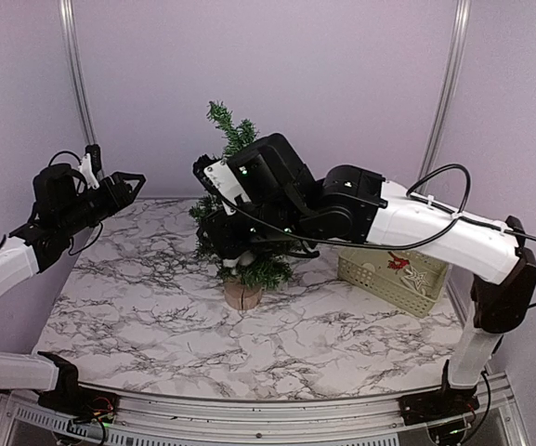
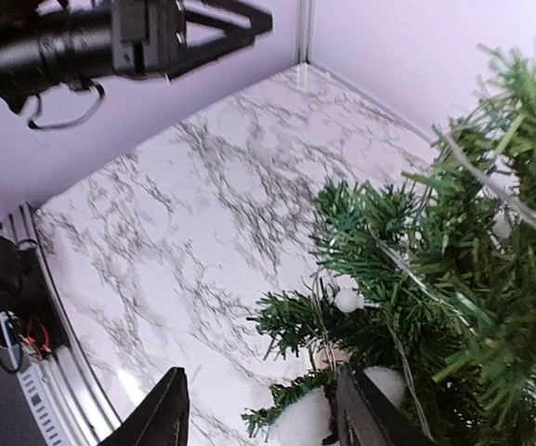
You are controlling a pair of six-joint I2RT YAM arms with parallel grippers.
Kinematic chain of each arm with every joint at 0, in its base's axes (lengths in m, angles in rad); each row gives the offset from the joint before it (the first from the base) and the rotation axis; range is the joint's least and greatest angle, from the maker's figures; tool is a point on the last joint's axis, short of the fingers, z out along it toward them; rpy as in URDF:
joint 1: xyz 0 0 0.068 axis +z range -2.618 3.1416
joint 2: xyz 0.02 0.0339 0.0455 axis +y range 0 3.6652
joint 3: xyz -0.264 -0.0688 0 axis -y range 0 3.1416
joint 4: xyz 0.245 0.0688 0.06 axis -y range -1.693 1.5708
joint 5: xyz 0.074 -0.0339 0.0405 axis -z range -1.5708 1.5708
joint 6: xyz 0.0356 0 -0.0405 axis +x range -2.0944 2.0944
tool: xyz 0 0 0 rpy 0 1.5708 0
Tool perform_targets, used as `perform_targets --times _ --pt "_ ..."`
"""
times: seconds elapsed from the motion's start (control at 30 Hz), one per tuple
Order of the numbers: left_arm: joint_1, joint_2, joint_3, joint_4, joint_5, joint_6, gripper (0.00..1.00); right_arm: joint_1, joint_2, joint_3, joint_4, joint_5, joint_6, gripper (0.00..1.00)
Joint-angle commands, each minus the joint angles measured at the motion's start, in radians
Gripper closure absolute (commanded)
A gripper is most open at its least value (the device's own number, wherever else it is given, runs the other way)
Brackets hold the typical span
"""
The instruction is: Decorate the small christmas tree
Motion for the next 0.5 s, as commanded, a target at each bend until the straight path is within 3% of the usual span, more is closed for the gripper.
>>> perform_targets --times 0.0,0.23,0.47 --pt "-0.005 -0.048 -0.079 -0.017 0.018 -0.043 0.42 -0.034 -0.164 -0.144 0.181 -0.144 0.054 0.46" --pt "-0.037 -0.098 -0.219 -0.044 0.053 -0.08 0.43 -0.21 -0.473 -0.5 0.335 -0.227 0.205 0.44" --pt "-0.13 -0.044 -0.337 -0.006 0.061 -0.156 0.43 -0.48 -0.596 -0.719 0.378 -0.338 0.326 0.45"
